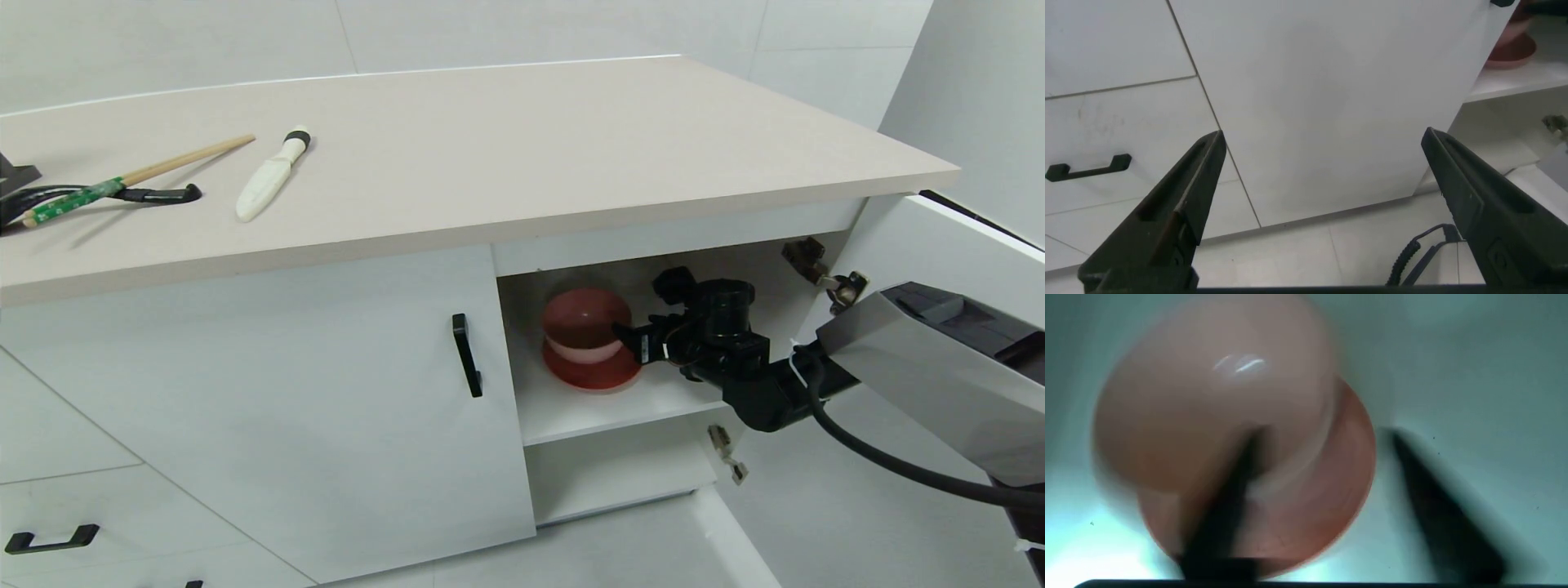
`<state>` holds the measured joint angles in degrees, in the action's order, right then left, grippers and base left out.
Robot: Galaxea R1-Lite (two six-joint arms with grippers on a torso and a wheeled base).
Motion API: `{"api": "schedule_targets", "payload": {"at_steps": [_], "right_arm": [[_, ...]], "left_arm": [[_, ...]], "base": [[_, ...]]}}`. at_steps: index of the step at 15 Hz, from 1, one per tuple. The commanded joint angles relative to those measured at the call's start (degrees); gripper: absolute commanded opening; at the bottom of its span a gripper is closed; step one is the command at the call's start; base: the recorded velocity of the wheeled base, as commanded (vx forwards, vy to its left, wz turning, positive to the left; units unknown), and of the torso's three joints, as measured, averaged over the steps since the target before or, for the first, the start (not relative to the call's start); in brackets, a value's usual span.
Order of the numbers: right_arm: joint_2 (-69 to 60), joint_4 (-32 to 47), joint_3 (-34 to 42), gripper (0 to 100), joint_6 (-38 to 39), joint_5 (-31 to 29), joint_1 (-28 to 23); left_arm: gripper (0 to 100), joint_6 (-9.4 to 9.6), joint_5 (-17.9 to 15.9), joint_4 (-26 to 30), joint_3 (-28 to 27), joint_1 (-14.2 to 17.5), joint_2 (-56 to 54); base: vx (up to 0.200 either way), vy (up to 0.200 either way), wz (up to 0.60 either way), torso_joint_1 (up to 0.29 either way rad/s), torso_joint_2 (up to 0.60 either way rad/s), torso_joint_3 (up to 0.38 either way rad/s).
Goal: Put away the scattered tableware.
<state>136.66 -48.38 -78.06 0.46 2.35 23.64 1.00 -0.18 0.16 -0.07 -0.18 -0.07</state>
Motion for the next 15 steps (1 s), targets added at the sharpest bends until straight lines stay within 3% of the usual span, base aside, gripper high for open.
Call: {"api": "schedule_targets", "payload": {"at_steps": [1,4,6,12,15], "right_arm": [[-0.25,-0.31,-0.08,100,-0.73,0.02,0.01],[-1.48,-3.47,0.19,100,-0.99,0.02,0.27],[-4.38,-6.72,4.84,100,-0.99,0.11,0.8],[-17.13,-28.87,36.04,100,-4.77,0.2,6.68],[-25.47,-32.56,48.17,100,-5.12,0.02,10.29]], "left_arm": [[100,-0.03,0.01,0.02,-0.01,0.01,0.07],[100,-0.03,0.01,0.02,0.07,0.01,0.07],[100,-0.03,0.01,0.02,0.07,0.01,0.07],[100,-0.03,0.01,0.02,-0.01,0.01,0.07],[100,-0.03,0.01,0.02,-0.01,0.01,0.07]], "base": [[0.0,0.0,0.0,0.0,0.0,0.0],[0.0,0.0,0.0,0.0,0.0,0.0],[0.0,0.0,0.0,0.0,0.0,0.0],[0.0,0.0,0.0,0.0,0.0,0.0],[0.0,0.0,0.0,0.0,0.0,0.0]]}}
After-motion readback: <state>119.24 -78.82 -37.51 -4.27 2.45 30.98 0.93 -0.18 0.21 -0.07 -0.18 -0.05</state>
